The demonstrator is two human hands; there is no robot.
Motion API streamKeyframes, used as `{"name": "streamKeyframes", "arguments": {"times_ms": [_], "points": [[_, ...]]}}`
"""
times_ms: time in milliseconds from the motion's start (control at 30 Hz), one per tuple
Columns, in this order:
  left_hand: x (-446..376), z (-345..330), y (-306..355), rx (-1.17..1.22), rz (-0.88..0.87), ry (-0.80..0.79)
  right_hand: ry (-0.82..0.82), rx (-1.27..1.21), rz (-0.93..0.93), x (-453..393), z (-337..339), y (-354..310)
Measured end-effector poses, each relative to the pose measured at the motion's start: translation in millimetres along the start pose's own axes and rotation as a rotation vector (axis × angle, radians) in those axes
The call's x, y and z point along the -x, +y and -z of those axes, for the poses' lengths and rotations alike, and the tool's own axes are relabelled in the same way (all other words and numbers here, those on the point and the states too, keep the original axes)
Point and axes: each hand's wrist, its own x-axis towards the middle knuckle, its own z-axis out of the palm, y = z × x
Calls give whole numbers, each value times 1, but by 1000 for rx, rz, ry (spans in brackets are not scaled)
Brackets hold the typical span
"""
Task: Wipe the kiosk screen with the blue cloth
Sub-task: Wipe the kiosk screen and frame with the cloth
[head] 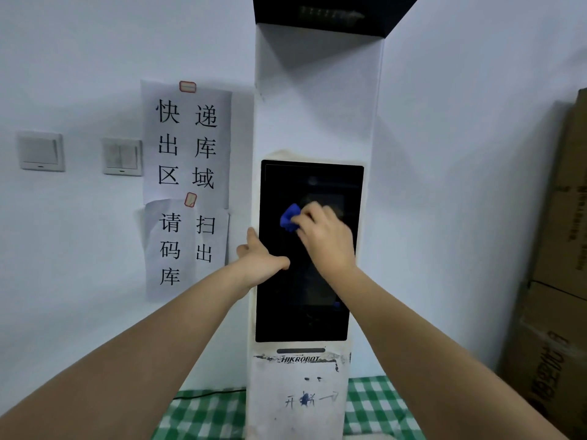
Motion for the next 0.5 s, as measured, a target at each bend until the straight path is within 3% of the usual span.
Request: {"name": "streamKeyframes", "arguments": {"times_ms": [67,133,267,333,400,500], "points": [[1,-1,2,-1,3,11,-92,59,187,9,0,8],[2,-2,3,3,8,14,-122,85,226,-2,4,15],[4,-2,5,4,11,0,13,-13,-179,-30,13,15],[4,-2,6,6,9,-3,42,-61,-291,-28,13,11],[4,-3,6,7,12,3,36,-55,-243,-12,9,7],[4,-4,6,1,14,15,-43,-5,18,14,4,13]]}}
